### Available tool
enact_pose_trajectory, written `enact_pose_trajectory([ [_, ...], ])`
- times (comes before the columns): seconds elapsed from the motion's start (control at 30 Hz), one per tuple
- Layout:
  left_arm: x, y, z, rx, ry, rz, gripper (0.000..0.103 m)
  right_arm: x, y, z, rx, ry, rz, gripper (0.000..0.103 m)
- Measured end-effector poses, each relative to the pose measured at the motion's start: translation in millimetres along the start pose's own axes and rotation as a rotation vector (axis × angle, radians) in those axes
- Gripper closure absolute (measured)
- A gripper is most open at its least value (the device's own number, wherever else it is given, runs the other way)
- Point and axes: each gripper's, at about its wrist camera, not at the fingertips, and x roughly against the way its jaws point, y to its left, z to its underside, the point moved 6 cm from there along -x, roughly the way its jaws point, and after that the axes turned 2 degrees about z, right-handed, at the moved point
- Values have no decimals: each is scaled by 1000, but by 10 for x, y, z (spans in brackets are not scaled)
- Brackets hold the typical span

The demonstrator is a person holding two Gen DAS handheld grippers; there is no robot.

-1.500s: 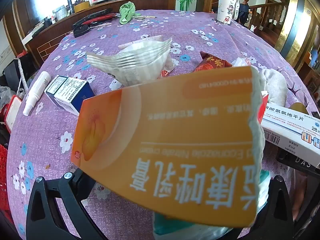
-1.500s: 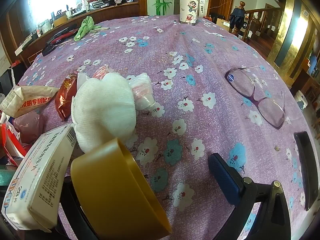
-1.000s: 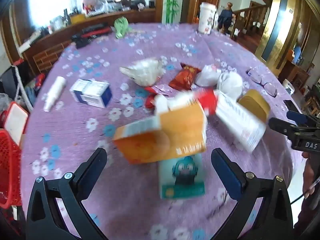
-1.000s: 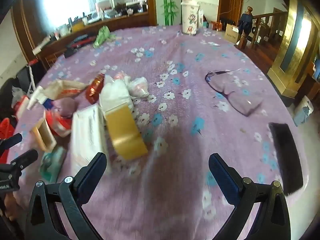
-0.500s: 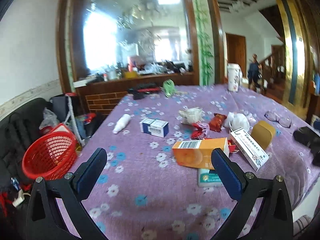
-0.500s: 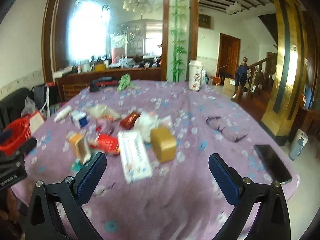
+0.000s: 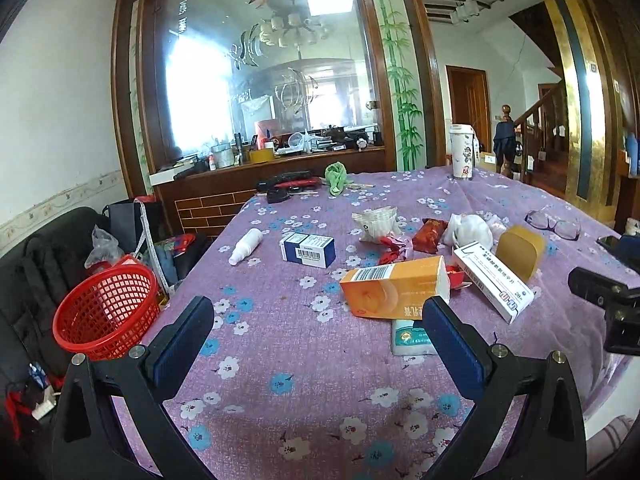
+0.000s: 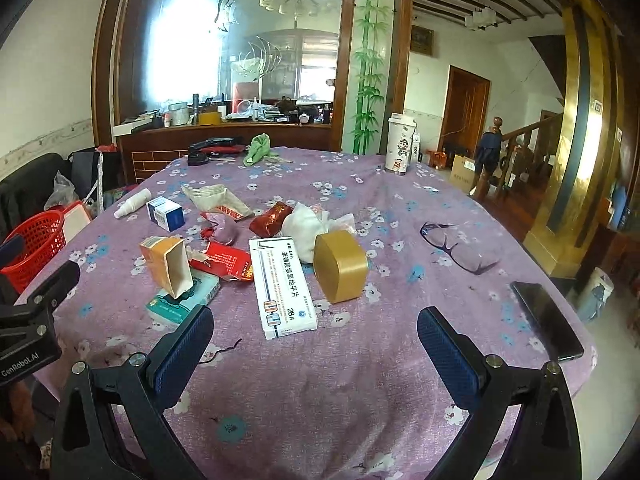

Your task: Collect trash

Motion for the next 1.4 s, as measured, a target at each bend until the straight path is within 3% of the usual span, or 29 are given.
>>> enact_pose_trajectory([
  [0.77, -111, 30, 84, 18, 74, 20, 0, -98, 91, 67, 32, 34, -5, 0],
  [1.4, -138, 18, 113, 15, 85, 25, 0, -150, 106, 105, 21, 65, -21, 0],
])
